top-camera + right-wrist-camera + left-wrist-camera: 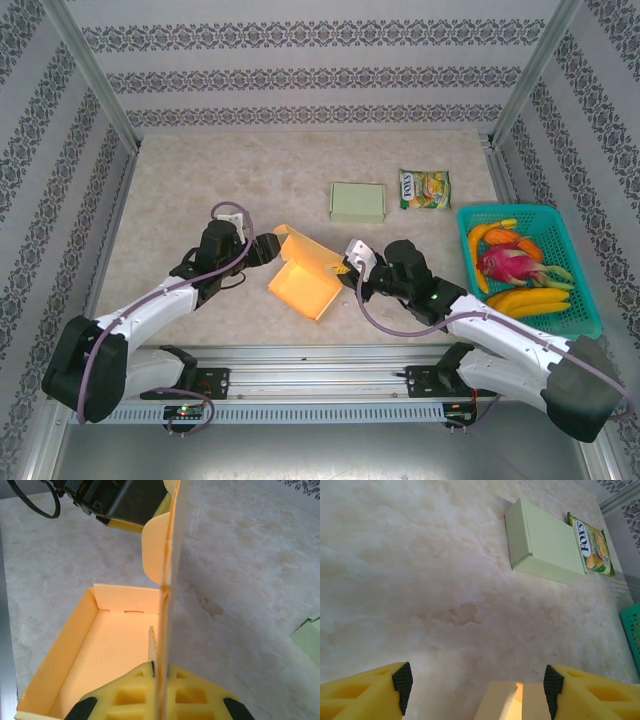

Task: Fold the paper box

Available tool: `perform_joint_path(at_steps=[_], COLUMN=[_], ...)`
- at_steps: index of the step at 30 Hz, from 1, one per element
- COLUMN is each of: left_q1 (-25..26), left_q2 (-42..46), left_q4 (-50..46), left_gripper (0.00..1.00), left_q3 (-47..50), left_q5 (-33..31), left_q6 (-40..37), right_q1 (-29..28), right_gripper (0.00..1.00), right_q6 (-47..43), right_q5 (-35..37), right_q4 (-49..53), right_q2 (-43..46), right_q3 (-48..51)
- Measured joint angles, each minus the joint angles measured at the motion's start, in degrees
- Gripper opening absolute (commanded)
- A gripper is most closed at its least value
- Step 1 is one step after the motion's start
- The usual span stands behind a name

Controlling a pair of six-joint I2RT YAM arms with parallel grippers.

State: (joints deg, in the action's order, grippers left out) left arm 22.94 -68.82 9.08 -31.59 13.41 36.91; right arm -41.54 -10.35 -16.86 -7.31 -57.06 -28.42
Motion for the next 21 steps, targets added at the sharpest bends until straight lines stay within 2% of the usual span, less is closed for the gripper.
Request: perform_joint_path(at_steps=[11,21], left_q1=[3.7,6.2], left_q2=[-10.3,-12.7], left_q4=[8.0,12.9], left_gripper=[0.70,0.70], left_q3=[0.0,1.5], left_q5=[-0.9,-7.6], left_q6=[5.0,9.0], right_q1=[-3.3,-8.2], right_gripper=[0.00,0.00], right_q6=[-3.2,-11.0], right_q5=[2.6,9.2], right_q4=[-0.7,-2.4], right_q2=[-6.4,-11.0], right_q3=[-0.5,-1.1])
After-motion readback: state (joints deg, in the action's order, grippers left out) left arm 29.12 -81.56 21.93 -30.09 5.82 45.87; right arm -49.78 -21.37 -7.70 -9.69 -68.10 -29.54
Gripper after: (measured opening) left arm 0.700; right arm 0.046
